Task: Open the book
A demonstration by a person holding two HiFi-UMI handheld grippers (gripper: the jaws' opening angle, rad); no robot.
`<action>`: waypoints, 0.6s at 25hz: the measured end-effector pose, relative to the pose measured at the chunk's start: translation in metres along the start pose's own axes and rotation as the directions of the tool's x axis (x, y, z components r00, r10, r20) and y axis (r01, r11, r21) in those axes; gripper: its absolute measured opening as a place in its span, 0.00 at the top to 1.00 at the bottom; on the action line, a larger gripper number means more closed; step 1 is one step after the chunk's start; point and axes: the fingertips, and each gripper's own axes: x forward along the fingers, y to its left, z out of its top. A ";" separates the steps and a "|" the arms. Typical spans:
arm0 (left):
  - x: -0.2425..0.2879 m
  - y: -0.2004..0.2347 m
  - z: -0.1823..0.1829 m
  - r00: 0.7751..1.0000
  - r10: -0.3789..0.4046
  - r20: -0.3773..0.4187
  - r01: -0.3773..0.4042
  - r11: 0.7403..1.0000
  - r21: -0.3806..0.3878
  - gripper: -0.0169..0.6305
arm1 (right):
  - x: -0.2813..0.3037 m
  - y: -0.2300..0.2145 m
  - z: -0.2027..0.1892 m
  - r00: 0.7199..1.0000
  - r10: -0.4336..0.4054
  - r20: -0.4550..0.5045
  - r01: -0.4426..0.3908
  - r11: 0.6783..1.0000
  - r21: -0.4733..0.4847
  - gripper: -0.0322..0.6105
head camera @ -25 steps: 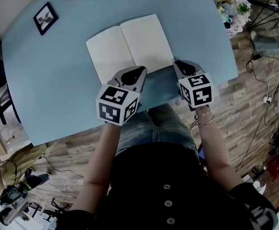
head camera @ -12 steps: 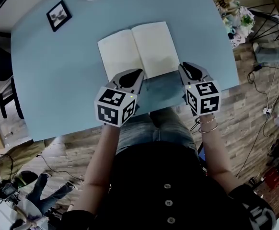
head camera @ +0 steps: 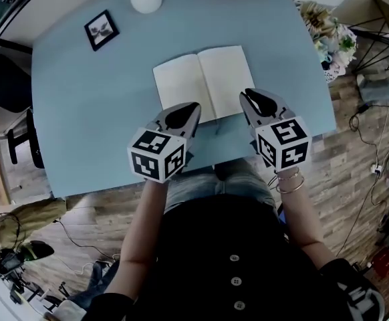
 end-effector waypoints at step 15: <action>-0.035 0.003 0.040 0.996 0.012 0.087 -0.024 0.991 0.132 0.95 | 0.007 0.069 0.056 0.967 0.214 0.138 -0.208 0.977 -0.055 0.95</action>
